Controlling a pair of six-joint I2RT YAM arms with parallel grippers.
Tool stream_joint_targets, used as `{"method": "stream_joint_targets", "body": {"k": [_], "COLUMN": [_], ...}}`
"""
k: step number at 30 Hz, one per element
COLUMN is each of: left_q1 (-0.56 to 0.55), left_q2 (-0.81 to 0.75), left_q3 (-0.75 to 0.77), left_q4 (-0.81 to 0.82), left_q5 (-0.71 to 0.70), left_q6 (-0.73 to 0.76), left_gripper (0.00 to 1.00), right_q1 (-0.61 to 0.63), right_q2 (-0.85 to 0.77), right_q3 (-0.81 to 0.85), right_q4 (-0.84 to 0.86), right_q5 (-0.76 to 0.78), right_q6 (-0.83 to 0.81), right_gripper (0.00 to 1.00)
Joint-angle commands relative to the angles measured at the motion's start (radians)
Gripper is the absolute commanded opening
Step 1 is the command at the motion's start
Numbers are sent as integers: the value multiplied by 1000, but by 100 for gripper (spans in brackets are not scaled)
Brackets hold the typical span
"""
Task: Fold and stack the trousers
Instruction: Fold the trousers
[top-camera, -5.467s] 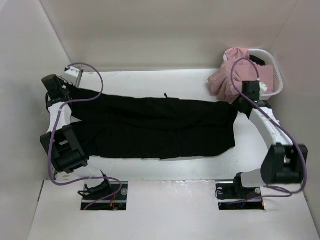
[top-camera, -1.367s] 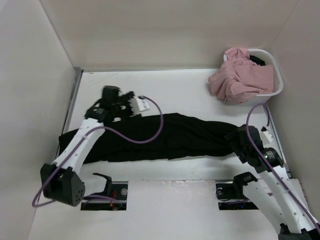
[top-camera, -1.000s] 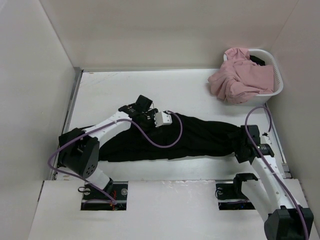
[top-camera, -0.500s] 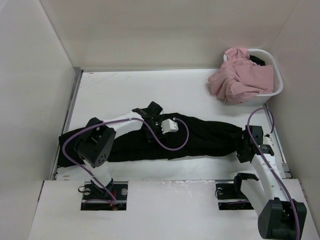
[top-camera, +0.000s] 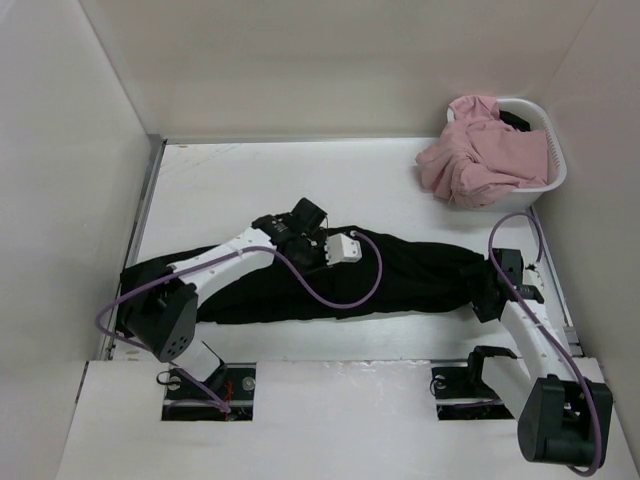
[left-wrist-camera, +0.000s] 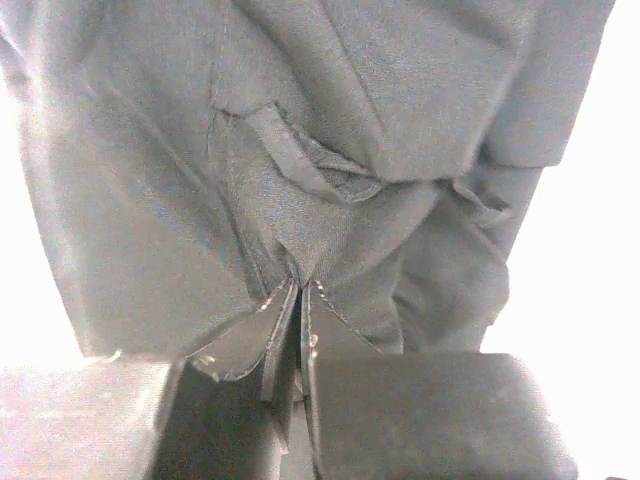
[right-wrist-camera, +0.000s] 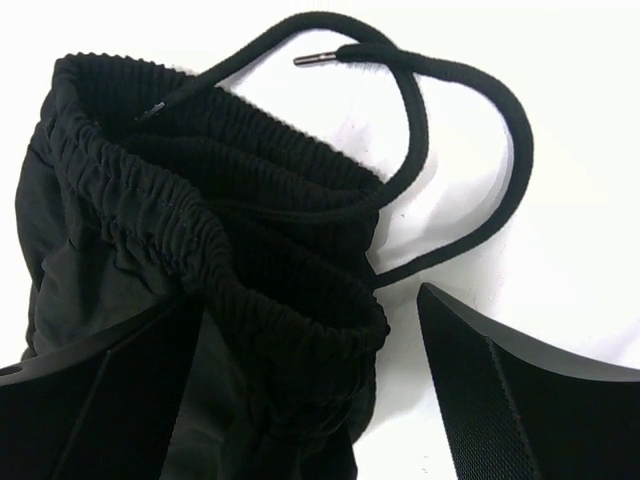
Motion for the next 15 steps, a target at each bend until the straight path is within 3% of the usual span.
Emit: {"method": "stream_joint_targets", "body": {"k": [1,8,12,15], "left_q1": [-45,-140,-84,-6], "left_q2": [-59,-45,3,-14], "left_q3": [30,-101,-130,-81], "left_q4": [-92,-159,-131,-139], "left_q5": [18,28,-1,10], "left_q6": [-11,-25,-10,-25], "left_gripper": [2,8,31,49], "right_q1": [-16,-54,-56,-51], "right_q2": [-7,-10,26,44], "right_q3": [0,-9,-6,-11], "right_q4": [48,58,106,165], "right_q5": [41,29,30,24], "right_q6": [-43,-55,-78,-107], "right_gripper": [91,96,93,76]}}
